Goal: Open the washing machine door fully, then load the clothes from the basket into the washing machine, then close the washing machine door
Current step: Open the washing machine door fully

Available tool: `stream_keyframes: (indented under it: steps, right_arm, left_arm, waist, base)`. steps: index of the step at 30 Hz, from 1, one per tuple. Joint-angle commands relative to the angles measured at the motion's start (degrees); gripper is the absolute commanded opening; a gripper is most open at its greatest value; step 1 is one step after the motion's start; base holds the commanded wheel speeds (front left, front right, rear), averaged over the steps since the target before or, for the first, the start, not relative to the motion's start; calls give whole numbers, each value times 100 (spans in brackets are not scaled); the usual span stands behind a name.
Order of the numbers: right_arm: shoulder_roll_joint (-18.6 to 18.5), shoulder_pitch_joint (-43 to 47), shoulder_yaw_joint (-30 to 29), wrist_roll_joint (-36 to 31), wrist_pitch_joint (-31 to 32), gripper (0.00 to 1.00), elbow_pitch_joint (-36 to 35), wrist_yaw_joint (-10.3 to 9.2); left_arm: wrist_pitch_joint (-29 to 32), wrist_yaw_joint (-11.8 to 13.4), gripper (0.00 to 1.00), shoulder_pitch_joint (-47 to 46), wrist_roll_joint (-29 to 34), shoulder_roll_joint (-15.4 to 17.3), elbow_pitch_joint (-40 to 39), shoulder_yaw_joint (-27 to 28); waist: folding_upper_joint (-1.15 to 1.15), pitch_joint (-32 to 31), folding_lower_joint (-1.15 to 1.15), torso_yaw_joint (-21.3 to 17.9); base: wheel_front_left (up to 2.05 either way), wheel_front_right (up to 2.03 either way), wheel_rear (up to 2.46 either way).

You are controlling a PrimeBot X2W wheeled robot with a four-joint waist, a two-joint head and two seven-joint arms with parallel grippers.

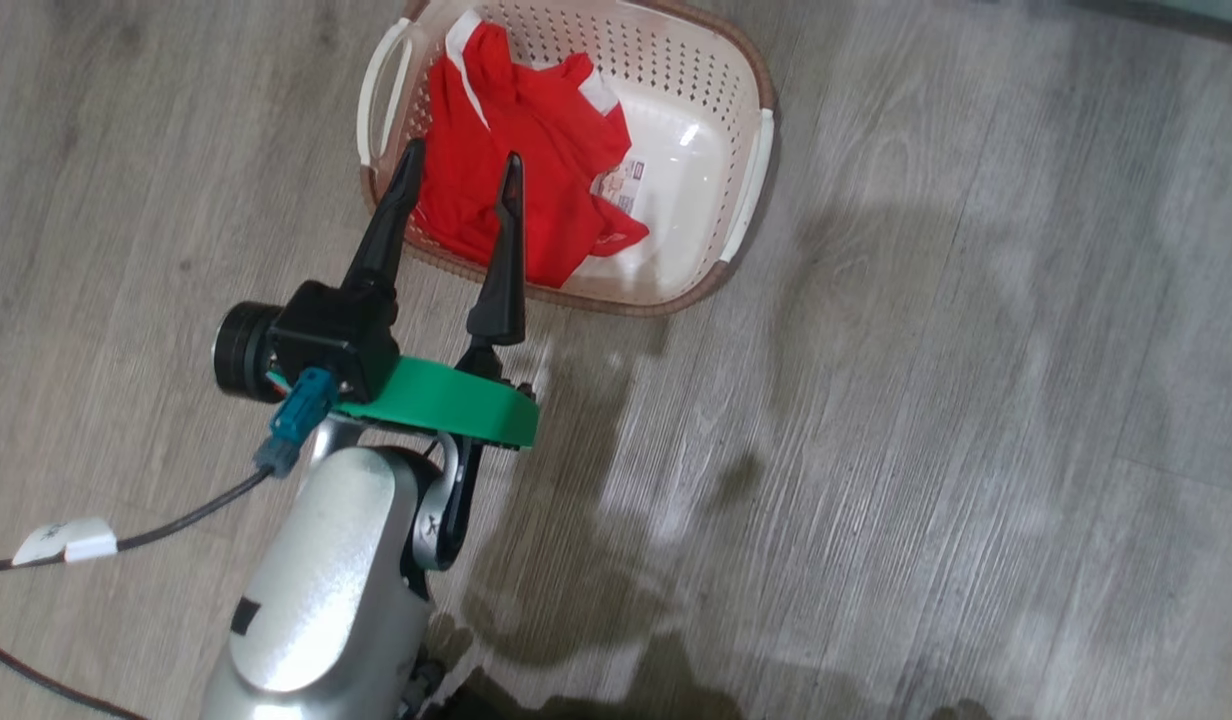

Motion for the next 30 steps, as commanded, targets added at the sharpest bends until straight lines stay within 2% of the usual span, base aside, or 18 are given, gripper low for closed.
stream_keyframes:
  steps: [1,15,30]
  right_arm:
    - [159,-161,34,67,74,0,-178,6]
    - [175,450,20,446,674,0,-171,6]
    - [441,1762,160,820,1211,0,-590,6]
  left_arm:
    - [-55,6,100,-54,-54,78,-184,153]
    - [-55,-9,100,51,-43,78,-147,174]
    - [-55,-29,100,407,-5,78,-58,244]
  waist:
    - [0,-32,0,-6]
    - [0,-380,0,55]
    - [0,-1200,0,197]
  base:
    - [0,0,0]
    - [0,0,0]
    - [0,0,0]
